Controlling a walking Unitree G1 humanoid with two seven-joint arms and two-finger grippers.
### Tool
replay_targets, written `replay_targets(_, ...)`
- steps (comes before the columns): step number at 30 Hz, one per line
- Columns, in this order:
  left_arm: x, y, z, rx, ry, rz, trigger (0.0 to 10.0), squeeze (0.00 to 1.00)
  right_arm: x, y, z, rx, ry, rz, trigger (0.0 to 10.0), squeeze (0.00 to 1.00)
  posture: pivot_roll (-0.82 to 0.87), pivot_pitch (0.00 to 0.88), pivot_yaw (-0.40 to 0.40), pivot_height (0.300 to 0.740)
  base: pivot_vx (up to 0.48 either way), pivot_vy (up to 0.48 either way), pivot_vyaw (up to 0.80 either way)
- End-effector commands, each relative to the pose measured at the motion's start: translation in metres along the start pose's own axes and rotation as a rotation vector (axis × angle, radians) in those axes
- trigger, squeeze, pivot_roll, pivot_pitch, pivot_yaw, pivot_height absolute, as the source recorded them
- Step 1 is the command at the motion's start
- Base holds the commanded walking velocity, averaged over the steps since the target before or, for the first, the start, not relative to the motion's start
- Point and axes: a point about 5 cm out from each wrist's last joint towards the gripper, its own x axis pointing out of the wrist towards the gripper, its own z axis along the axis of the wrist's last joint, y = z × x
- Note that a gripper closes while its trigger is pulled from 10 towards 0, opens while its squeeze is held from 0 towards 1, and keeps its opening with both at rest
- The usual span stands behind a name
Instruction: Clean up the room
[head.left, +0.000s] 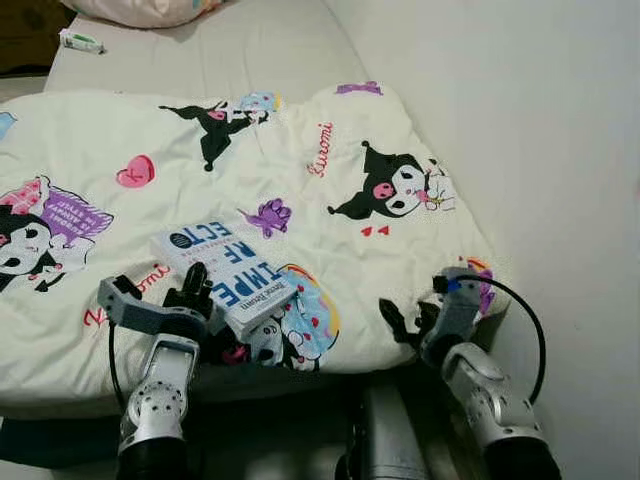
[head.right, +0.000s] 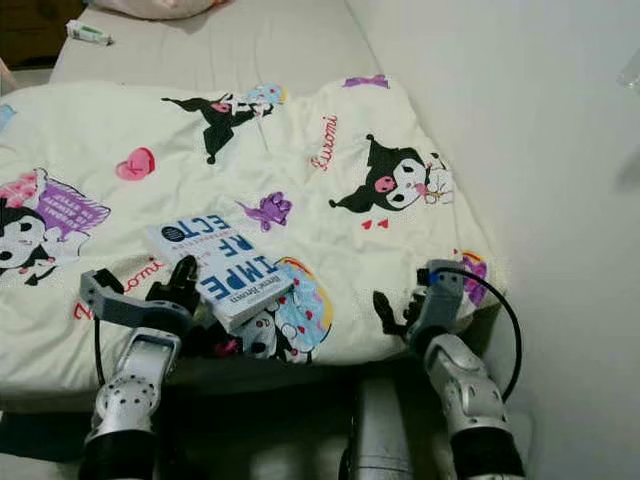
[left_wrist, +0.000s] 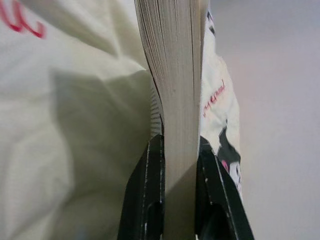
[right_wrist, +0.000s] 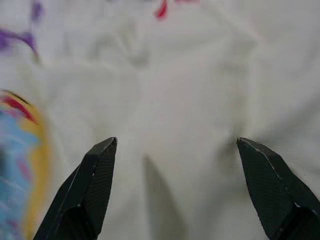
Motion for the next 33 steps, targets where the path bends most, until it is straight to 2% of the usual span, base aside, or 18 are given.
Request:
replay_targets(1,-0.007,-0.003,-0.007,0.046,0.049,-0.070,0.0,0.00,-0.001,0.000,0.004,0.065,-0.044,0.018,10.0,0.00,-0.07,0.129,-0.069,0.526,0.000,0.000,0.00)
replay_targets(3,-0.007,-0.003,-0.007,0.046,0.049,-0.070,0.0,0.00,-0.001,0.000,0.004,0.065,-0.044,0.018,10.0,0.00,-0.07,0.129,-0.069,0.526,0.000,0.000,0.00)
replay_targets(8,-0.019,0.003,-0.007,0.130,0.102,-0.129,0.0,0.00,0.002,0.006,0.002,0.139,-0.072,0.056,10.0,0.00,-0.05,0.119,-0.061,0.526,0.000,0.000,0.00)
replay_targets(10,-0.019,0.003,-0.007,0.130,0.102,-0.129,0.0,0.00,0.002,0.006,0.002,0.139,-0.072,0.056,10.0,0.00,-0.05,0.119,-0.061,0.526,0.000,0.000,0.00)
replay_targets(12,-0.021,0.001,-0.011,0.191,0.139,-0.175,0.0,0.00,0.003,0.008,-0.003,0.155,-0.075,0.071,10.0,0.00,-0.05,0.110,-0.056,0.526,0.000,0.000,0.00)
replay_targets(13,-0.021,0.001,-0.011,0.191,0.139,-0.175,0.0,0.00,0.003,0.008,-0.003,0.155,-0.075,0.071,10.0,0.00,-0.05,0.110,-0.056,0.526,0.000,0.000,0.00)
replay_targets(14,-0.021,-0.002,-0.015,0.229,0.165,-0.208,1.4,0.00,0.003,0.008,-0.004,0.157,-0.076,0.079,10.0,0.00,-0.05,0.105,-0.055,0.531,0.000,0.000,0.00)
replay_targets(16,-0.021,-0.004,-0.018,0.253,0.180,-0.228,1.4,0.00,0.003,0.009,-0.005,0.157,-0.078,0.083,10.0,0.00,-0.05,0.104,-0.055,0.536,0.000,0.000,0.00)
replay_targets(17,-0.021,-0.009,-0.024,0.287,0.209,-0.271,10.0,0.00,0.004,0.009,-0.007,0.162,-0.077,0.091,10.0,0.00,-0.05,0.097,-0.053,0.541,0.000,0.000,0.00)
replay_targets(24,-0.019,-0.024,-0.049,0.354,0.300,-0.389,10.0,0.00,0.007,0.007,-0.015,0.177,-0.052,0.088,10.0,0.00,-0.06,0.068,-0.051,0.571,0.000,0.000,0.00)
replay_targets(33,-0.020,-0.020,-0.057,0.397,0.339,-0.402,10.0,0.00,0.005,0.000,-0.032,0.173,-0.008,0.047,10.0,0.00,-0.07,0.052,-0.033,0.601,0.000,0.000,0.00)
